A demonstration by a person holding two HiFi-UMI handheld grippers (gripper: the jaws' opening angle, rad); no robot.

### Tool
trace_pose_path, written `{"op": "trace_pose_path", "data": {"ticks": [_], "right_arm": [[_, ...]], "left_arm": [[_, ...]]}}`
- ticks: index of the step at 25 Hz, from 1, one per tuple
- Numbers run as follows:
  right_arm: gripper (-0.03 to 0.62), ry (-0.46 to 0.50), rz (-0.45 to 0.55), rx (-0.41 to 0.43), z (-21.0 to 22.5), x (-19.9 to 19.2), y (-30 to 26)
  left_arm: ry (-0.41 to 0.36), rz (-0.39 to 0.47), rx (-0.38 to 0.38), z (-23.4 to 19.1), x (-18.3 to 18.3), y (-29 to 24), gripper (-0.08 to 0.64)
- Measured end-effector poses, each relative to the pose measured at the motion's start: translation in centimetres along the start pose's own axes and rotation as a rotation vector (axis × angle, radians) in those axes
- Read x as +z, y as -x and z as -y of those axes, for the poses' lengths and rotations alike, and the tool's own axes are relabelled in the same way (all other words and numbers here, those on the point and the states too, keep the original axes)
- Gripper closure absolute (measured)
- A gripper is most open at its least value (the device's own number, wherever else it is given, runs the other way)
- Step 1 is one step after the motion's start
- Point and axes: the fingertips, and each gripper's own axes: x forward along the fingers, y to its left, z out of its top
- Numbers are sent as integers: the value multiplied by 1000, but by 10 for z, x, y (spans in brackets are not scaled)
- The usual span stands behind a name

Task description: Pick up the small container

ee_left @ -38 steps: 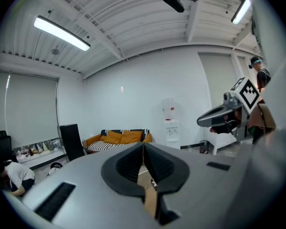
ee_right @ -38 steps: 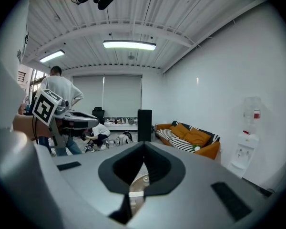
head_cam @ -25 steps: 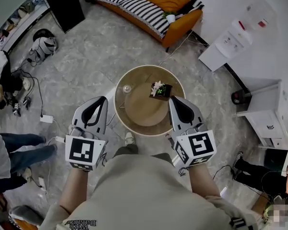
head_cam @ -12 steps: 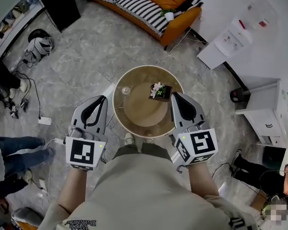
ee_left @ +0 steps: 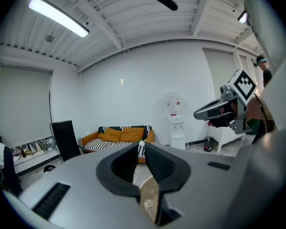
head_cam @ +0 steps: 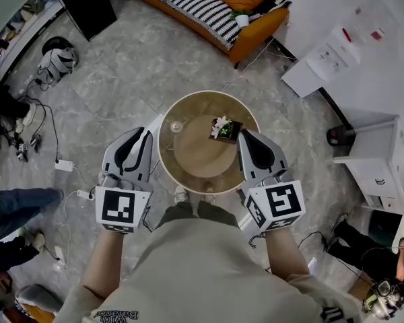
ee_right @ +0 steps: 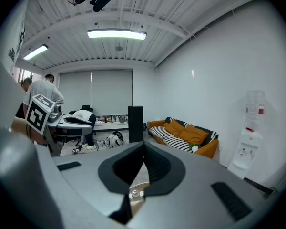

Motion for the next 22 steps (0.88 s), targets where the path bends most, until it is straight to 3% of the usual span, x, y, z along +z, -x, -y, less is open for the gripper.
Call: {"op": "trace_pose_path", "data": {"ticks": [3, 13, 22], "right_arm": [[597, 9, -2, 4, 8, -2, -9], [597, 3, 4, 47, 26, -21, -62], [597, 16, -30, 124, 25, -62, -132]], "left_arm": [[6, 11, -22, 2, -1, -16, 456], [-28, 29, -79, 7, -34, -86, 267], [-13, -19, -98, 9, -104, -163, 219]]}}
